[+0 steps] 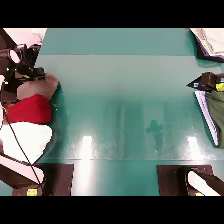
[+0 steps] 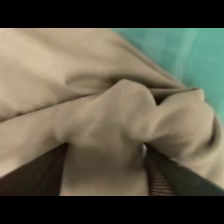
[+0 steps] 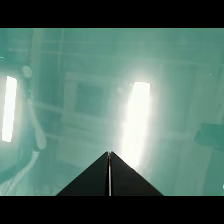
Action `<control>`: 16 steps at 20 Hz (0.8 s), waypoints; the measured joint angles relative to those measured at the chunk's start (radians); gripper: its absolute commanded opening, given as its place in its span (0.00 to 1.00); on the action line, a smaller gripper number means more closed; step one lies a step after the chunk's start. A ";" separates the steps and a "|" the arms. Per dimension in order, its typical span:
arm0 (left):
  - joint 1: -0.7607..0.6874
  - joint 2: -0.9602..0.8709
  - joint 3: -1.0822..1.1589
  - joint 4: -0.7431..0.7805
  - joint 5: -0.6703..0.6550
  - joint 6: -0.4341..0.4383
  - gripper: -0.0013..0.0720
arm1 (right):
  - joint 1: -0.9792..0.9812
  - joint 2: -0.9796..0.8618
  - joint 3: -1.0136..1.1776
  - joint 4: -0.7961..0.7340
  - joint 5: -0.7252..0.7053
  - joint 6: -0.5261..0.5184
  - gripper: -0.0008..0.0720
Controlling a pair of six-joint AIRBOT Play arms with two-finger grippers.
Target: Fold the shirts.
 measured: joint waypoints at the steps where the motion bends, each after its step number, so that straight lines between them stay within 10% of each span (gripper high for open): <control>1: 0.005 -0.011 0.000 0.001 0.001 0.000 0.06 | 0.000 0.000 0.000 0.000 -0.004 0.000 0.04; 16: -0.365 0.459 0.372 -0.382 -0.195 0.318 0.06 | -0.005 -0.001 0.332 0.001 -0.167 0.001 0.04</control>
